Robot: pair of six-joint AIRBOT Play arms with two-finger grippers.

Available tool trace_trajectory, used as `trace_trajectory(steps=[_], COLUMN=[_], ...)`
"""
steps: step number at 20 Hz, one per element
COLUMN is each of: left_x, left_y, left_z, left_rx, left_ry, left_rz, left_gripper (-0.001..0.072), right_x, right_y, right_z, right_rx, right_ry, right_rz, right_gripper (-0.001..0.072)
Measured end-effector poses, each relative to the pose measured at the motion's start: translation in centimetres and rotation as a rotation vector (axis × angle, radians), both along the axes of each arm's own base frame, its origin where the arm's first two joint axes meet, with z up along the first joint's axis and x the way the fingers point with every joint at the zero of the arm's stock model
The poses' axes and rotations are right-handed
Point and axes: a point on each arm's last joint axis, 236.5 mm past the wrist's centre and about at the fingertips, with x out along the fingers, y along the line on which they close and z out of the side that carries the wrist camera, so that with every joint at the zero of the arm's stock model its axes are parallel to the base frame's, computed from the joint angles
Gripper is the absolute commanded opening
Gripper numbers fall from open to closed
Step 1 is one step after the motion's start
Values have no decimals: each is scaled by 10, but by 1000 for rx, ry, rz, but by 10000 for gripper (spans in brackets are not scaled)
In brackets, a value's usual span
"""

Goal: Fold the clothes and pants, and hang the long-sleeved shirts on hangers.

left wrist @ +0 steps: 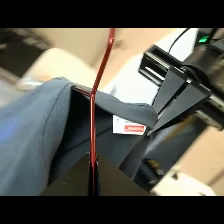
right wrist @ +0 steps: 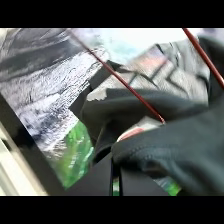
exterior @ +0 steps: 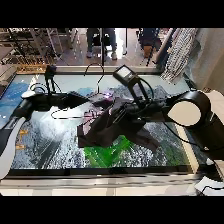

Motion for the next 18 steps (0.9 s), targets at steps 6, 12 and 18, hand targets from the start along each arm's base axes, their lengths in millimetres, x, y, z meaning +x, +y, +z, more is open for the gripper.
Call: trace_trajectory(steps=[6, 12, 18], left_x=[-14, -13, -11], left_y=[-4, 0, 1], left_z=[-7, 7, 11], left_rx=[-124, -219, -244], left_ry=[62, 73, 72], left_rz=[-133, -145, -141], left_gripper=[11, 11, 11], right_x=[7, 44, 90], right_y=[6, -46, -100], right_z=[10, 19, 9], right_rx=[-65, -308, -547], right_ry=[-185, -406, -508], right_rz=[123, 79, 54], right_gripper=[522, 585, 457])
